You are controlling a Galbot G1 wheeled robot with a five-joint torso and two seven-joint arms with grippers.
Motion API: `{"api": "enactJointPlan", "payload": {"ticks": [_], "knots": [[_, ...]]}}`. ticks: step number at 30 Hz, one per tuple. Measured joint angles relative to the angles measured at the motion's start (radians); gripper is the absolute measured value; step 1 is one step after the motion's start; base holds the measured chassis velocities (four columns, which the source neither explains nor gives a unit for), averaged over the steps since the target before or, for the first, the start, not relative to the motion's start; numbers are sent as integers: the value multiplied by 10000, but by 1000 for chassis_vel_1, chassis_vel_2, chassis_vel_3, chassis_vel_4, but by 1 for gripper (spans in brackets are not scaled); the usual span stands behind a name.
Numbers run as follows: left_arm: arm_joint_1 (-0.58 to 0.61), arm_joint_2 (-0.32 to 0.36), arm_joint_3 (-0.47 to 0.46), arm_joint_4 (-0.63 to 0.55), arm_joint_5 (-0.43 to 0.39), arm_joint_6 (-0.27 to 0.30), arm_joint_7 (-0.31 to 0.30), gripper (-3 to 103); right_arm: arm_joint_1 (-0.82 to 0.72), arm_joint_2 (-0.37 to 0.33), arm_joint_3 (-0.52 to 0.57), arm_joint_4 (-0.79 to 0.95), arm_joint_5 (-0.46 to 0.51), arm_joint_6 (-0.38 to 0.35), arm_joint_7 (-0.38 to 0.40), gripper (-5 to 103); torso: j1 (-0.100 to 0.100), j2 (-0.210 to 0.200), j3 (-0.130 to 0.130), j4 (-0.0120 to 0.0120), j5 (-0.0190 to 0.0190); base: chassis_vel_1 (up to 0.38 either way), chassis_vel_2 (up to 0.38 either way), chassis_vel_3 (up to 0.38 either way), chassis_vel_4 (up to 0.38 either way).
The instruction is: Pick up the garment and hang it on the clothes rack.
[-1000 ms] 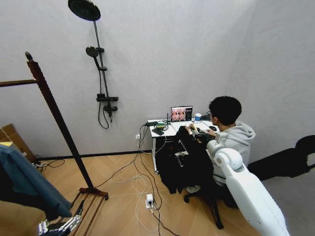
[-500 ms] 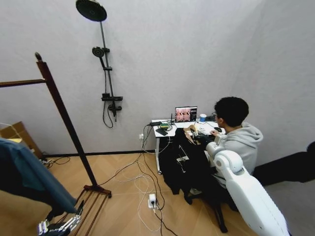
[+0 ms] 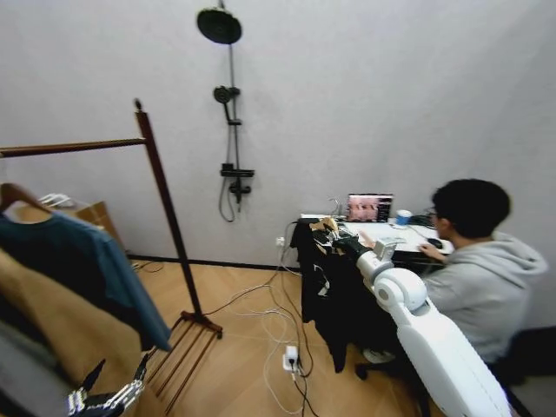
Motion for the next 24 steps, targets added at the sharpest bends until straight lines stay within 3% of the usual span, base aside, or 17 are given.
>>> {"api": "enactJointPlan", "payload": {"ticks": [15,24], "knots": [[0,0,0,0,0,0,-1,100,-371,44,257,29,-147,190,-50,10,-1,0,-1,3,-1,107,132,137,111],[0,0,0,0,0,0,-2,100,-770,62,254,331,-271,276,-145,10,-1,0,0,-4,1,-31,80,81,-41]]}}
